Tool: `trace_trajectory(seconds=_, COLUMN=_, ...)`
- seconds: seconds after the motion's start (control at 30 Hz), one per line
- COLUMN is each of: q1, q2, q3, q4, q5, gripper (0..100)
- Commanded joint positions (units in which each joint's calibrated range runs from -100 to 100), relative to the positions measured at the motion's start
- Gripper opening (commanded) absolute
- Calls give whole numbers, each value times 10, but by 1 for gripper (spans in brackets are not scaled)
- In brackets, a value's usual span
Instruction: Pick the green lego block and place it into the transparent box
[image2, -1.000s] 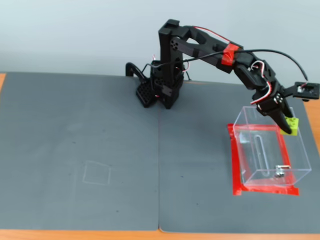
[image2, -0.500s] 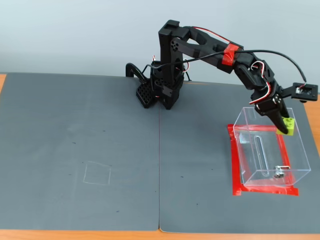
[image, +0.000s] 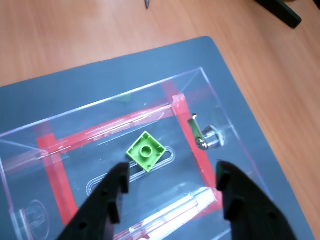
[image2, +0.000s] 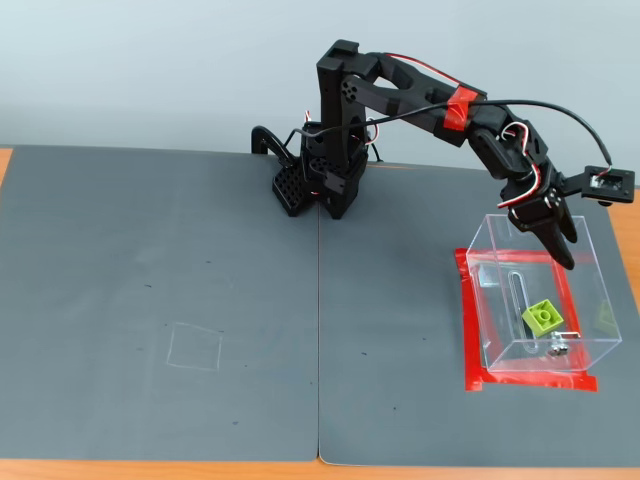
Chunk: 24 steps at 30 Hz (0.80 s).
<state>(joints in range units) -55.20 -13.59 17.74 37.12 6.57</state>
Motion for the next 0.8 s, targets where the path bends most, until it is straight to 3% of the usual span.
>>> trace_trajectory(seconds=0.0, q1=19, q2=-14, q3=-25, q4=1, q5=-1, gripper=20)
trace_trajectory(seconds=0.23, q1=71, q2=-26, q3=-20, q4=3, q5=-1, gripper=19)
trace_trajectory(seconds=0.43, q1=136, q2=-118, q3=59, q4=0, q5=-1, gripper=2)
trace_trajectory(seconds=0.77, q1=278, q2=-331, q3=253, q4=1, q5=-6, gripper=2)
